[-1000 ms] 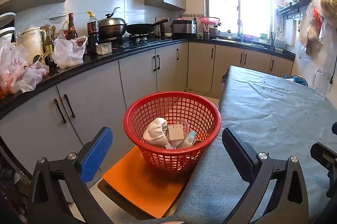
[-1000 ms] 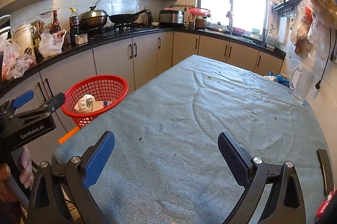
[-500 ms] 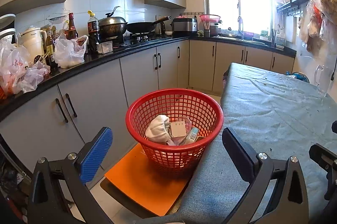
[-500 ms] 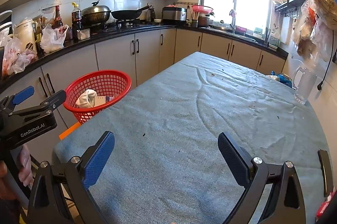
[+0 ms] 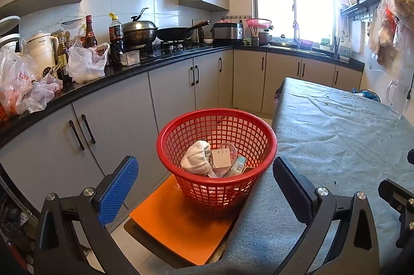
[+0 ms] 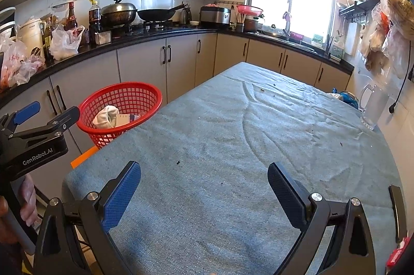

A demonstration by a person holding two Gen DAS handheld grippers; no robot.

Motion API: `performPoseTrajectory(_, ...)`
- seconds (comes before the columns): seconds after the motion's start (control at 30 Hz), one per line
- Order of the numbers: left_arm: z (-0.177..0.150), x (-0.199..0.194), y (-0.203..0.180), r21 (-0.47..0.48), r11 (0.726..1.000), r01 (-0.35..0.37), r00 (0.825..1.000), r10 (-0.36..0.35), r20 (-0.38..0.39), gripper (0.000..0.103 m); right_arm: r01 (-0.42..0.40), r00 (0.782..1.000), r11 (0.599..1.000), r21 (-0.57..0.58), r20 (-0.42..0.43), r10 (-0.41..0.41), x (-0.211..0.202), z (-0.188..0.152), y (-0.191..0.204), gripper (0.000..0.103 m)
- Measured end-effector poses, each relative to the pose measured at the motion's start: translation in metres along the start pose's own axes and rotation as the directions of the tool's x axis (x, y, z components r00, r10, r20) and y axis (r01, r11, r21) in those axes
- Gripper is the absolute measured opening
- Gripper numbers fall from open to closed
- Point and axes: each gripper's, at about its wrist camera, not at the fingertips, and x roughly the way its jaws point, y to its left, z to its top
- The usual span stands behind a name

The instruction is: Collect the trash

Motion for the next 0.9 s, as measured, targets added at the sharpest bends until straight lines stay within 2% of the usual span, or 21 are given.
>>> performPoseTrajectory(0.9, -0.0001, 0.0013, 0.0091, -0.004, 1.000, 0.003, 1.000, -0.003, -0.001, 0.103, 0.007, 1.000, 1.000, -0.020, -0.008, -0.007, 0.0010, -0.0014, 0.0068, 0.100)
